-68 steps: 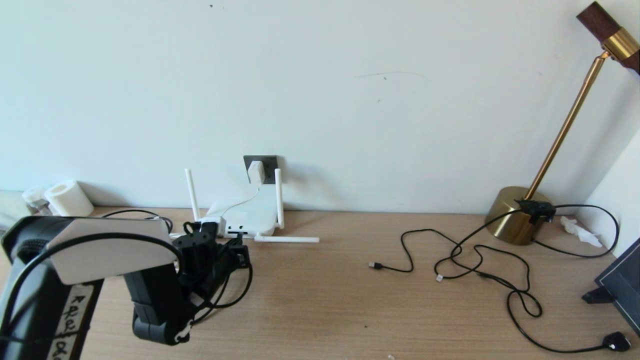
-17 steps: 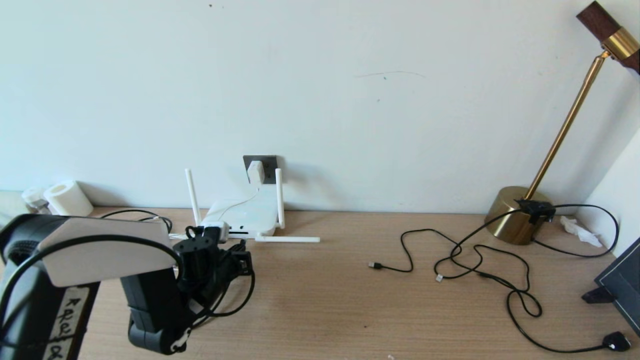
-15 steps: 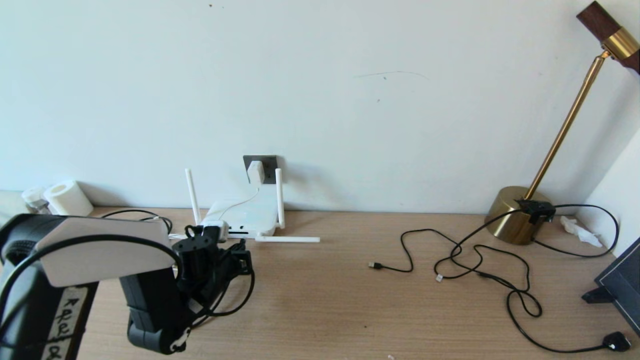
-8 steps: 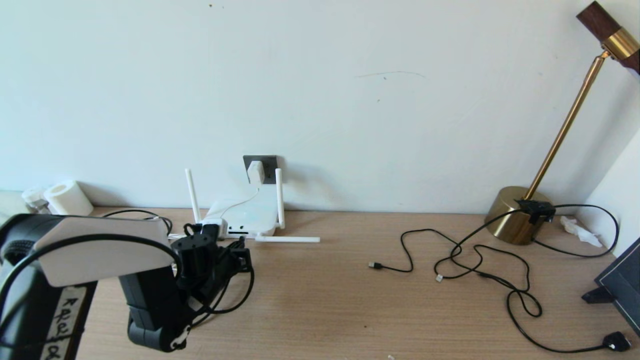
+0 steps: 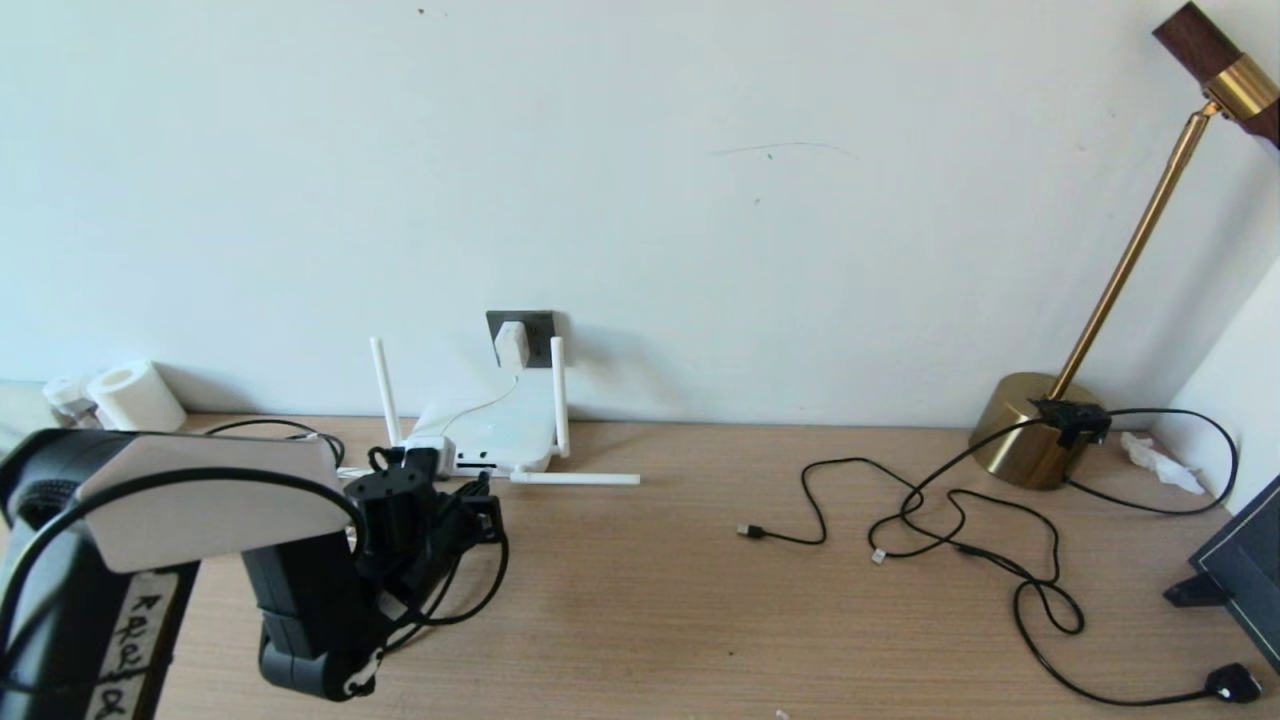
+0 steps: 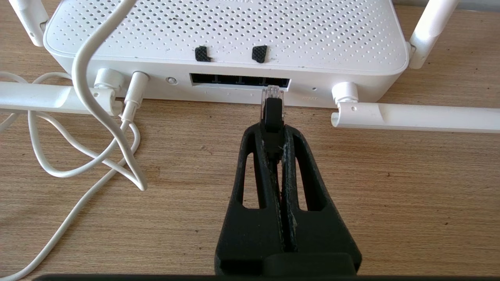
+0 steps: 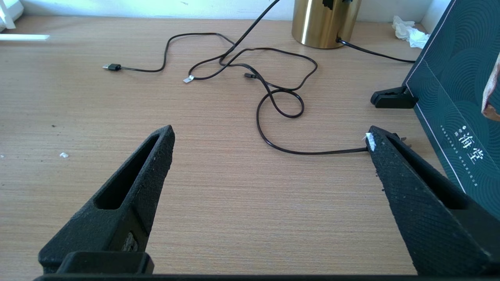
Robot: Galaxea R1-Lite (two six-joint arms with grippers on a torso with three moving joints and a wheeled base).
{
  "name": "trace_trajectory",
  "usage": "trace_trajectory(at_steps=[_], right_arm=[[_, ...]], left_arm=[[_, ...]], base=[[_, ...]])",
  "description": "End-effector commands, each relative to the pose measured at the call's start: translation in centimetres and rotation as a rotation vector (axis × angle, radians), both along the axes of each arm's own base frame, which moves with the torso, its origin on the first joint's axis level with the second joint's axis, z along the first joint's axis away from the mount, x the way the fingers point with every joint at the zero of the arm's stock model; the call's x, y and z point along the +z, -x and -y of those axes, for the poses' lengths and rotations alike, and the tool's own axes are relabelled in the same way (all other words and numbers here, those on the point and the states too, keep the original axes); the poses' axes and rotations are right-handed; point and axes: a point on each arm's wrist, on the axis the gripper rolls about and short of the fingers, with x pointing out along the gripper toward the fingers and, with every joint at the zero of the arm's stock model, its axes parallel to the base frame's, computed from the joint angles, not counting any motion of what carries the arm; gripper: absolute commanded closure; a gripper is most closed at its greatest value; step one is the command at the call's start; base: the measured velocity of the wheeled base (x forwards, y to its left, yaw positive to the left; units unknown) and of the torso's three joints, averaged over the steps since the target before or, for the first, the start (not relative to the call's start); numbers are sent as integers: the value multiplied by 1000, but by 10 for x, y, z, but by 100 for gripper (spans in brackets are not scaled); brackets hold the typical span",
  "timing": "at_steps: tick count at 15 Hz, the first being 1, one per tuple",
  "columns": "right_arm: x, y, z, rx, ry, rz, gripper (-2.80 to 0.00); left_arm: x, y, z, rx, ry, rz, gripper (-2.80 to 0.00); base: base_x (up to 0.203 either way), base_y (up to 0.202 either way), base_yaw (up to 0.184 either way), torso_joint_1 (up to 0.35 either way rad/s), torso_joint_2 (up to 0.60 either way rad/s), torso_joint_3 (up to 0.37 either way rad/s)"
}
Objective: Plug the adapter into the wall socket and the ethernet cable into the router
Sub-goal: Plug cable into router interface
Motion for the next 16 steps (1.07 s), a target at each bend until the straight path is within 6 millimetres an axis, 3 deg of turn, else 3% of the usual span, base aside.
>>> trace_trajectory(at_steps=[1,16], right_arm=[[0,0,0,0,0,-1,-280],[0,0,0,0,0,-1,-280]], left_arm=[[-2,0,0,1,2,1,0],[-2,-3,1,1,2,10,0]], base=[[0,0,0,0,0,0],[0,0,0,0,0,0]])
